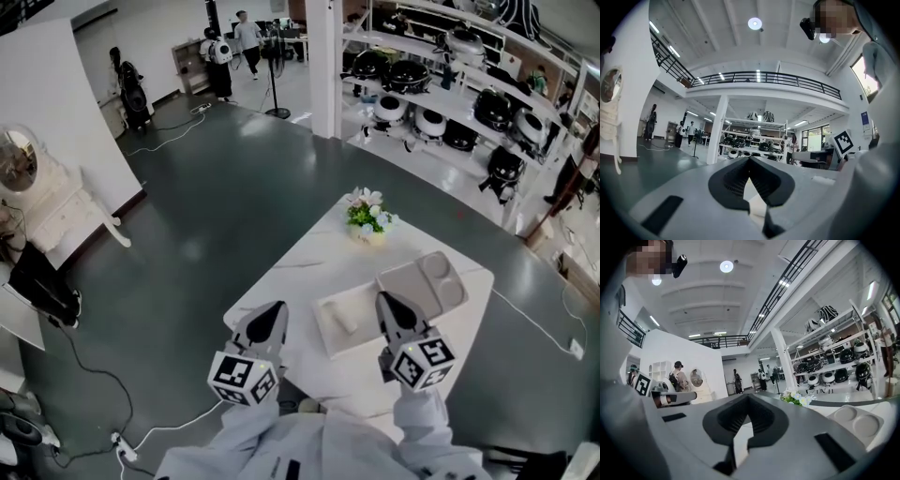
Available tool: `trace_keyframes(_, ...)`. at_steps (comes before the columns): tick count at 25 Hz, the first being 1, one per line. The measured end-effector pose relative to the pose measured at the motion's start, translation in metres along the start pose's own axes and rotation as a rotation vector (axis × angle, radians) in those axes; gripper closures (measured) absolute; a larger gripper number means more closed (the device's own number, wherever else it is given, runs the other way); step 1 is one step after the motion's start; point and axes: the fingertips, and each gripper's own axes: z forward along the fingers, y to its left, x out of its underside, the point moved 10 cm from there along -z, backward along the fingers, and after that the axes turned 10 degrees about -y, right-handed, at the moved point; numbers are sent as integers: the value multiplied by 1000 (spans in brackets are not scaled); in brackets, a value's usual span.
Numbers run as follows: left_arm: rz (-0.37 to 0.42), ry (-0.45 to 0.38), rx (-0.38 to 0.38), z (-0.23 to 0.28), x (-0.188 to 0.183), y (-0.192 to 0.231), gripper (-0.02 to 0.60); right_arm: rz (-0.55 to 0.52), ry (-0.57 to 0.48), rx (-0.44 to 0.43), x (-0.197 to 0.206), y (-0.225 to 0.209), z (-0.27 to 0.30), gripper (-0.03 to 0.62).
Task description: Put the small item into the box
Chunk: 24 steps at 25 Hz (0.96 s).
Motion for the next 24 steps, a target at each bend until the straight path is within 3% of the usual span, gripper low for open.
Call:
trace_keyframes(15,62,-5,-50,-13,-8,0,584,-35,-23,19,-5,0,-13,603)
trace_keyframes(24,56,-2,-59,-15,-7,2,584,-47,-29,30,-6,-3,-16,603)
